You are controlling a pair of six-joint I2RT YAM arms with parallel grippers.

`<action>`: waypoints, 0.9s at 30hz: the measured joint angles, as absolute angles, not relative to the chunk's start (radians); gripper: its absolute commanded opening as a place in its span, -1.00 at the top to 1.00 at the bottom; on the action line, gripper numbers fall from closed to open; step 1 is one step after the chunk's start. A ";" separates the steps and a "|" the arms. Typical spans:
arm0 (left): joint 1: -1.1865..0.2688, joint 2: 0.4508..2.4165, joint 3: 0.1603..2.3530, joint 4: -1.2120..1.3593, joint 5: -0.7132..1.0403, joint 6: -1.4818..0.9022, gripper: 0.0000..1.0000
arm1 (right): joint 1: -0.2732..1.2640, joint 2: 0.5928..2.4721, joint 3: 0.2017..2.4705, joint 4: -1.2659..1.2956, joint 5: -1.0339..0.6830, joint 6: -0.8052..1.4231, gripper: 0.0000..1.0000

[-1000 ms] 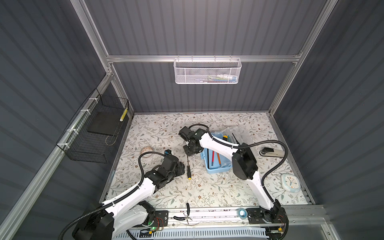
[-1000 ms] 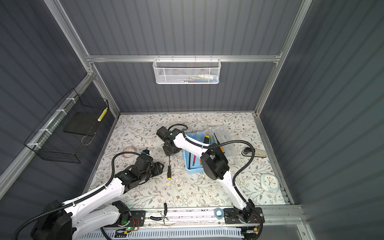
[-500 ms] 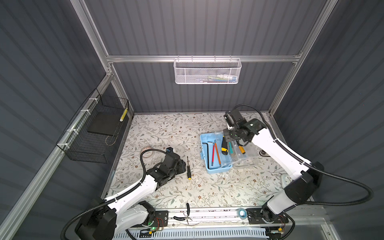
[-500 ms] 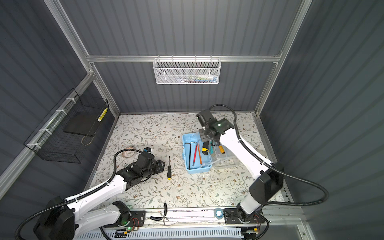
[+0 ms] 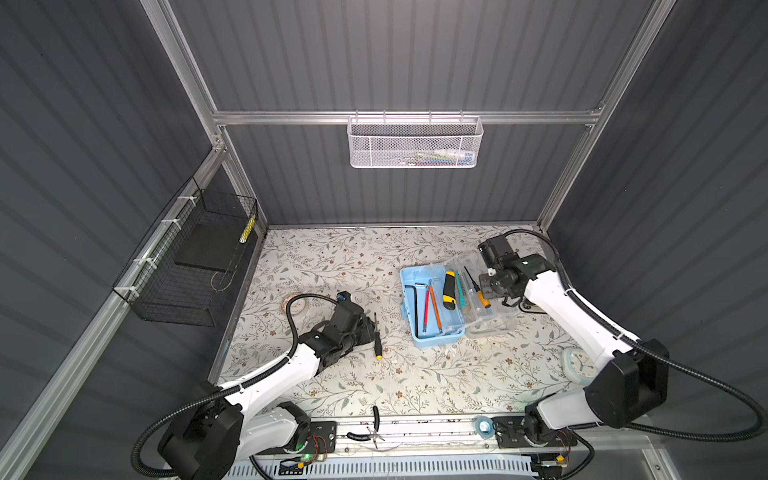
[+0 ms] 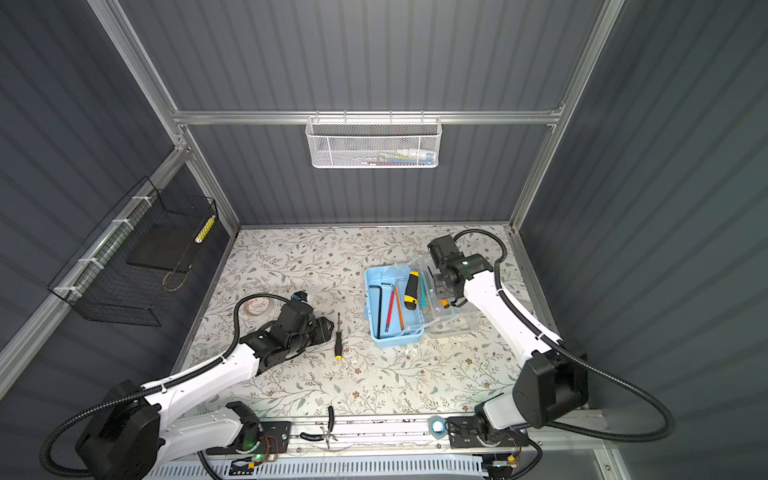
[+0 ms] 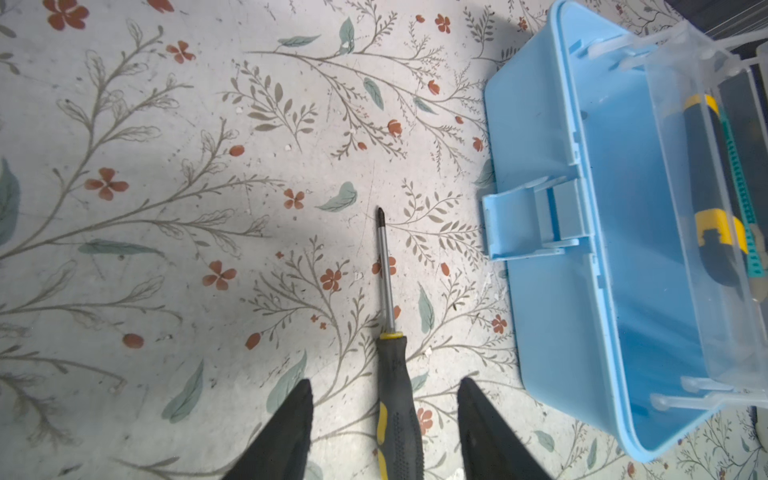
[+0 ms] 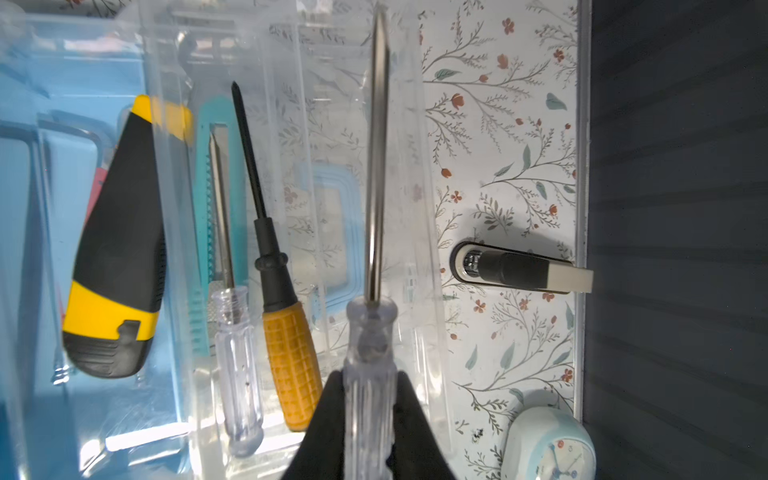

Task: Pack the tool kit
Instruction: 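Carry the clear-handled screwdriver with the right gripper into the clear tray and release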

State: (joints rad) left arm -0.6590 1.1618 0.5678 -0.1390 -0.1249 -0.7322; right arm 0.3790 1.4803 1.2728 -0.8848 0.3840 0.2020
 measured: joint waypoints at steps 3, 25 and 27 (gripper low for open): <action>-0.659 1.162 0.570 -0.136 -0.125 -0.732 -0.14 | 0.372 1.529 1.261 -0.865 0.408 0.200 1.00; -0.659 1.172 0.570 -0.134 -0.126 -0.732 -0.14 | 0.342 1.600 1.246 -0.805 0.452 0.229 0.18; -0.659 1.172 0.570 -0.134 -0.126 -0.732 -0.15 | 0.342 1.599 1.258 -0.817 0.450 0.232 0.17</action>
